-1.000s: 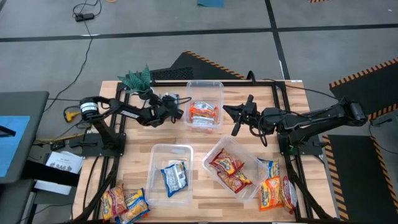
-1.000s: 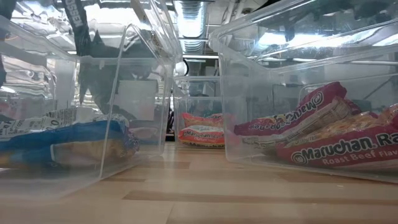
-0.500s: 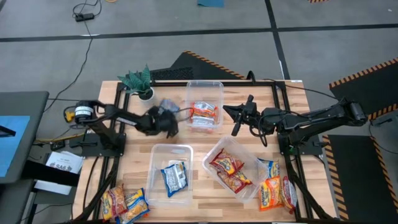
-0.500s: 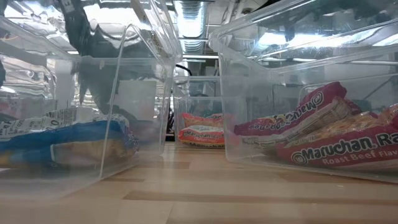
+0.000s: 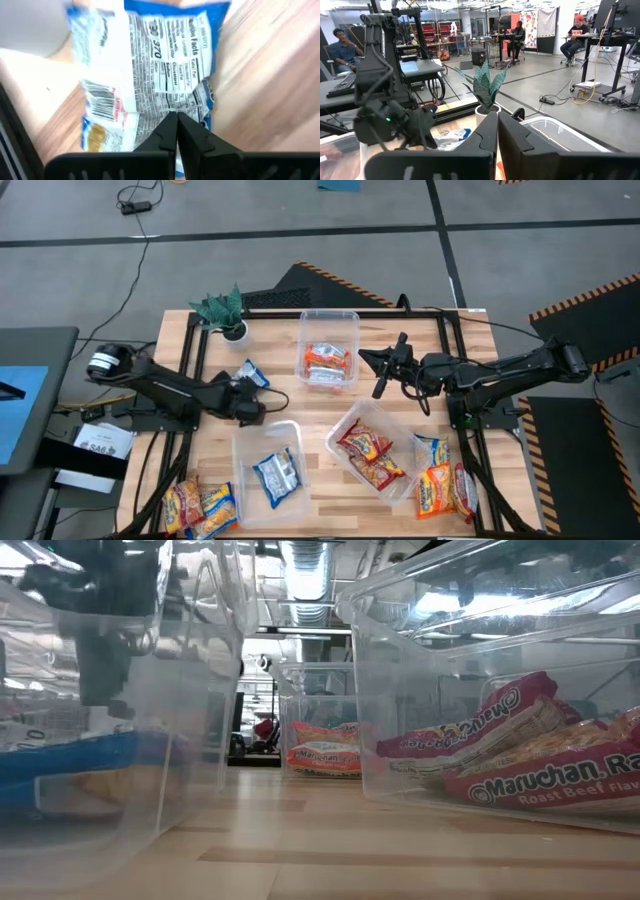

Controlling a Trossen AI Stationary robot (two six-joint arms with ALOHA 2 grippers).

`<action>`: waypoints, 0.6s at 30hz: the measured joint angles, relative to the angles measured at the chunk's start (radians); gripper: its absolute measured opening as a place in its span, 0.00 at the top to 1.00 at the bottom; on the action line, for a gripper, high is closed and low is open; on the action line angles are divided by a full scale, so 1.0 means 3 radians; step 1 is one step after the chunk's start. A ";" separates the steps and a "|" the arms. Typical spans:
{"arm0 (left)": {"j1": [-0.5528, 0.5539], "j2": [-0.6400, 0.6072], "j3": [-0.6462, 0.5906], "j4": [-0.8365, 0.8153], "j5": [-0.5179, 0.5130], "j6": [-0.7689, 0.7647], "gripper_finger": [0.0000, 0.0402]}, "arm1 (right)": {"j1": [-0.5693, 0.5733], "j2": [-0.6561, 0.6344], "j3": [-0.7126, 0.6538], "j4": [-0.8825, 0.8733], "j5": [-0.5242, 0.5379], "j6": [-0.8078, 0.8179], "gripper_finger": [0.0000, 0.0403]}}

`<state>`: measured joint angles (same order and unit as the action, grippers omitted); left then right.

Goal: Sort Maruchan noodles
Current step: Put the blue noodle pack into the bottom left transparent bin

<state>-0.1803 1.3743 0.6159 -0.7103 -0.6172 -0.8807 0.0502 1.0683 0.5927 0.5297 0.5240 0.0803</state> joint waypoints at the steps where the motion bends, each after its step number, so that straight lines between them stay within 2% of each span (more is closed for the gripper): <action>1: -0.0040 -0.0070 0.0001 -0.0047 -0.0068 -0.0055 1.00 | 0.0000 0.0000 0.0000 0.0001 0.0000 0.0000 0.91; 6: -0.0087 -0.0434 0.0004 -0.0067 -0.0387 0.0086 1.00 | 0.0000 0.0000 0.0001 0.0004 0.0000 0.0001 0.91; 12: -0.0011 -0.0859 0.0005 -0.0070 -0.0499 0.0553 1.00 | 0.0000 0.0000 0.0001 0.0003 0.0000 0.0000 0.91; 15: 0.0115 -0.1039 0.0006 -0.0114 -0.0472 0.0682 0.98 | 0.0000 0.0000 0.0000 0.0002 0.0000 0.0001 0.91; 18: 0.0313 -0.1165 0.0006 -0.0155 -0.0241 0.0870 0.94 | 0.0000 0.0000 0.0000 0.0003 0.0000 0.0000 0.91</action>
<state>-0.0863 1.0248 0.6178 -0.7568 -0.6894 -0.6199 0.0502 1.0683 0.5926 0.5304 0.5240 0.0804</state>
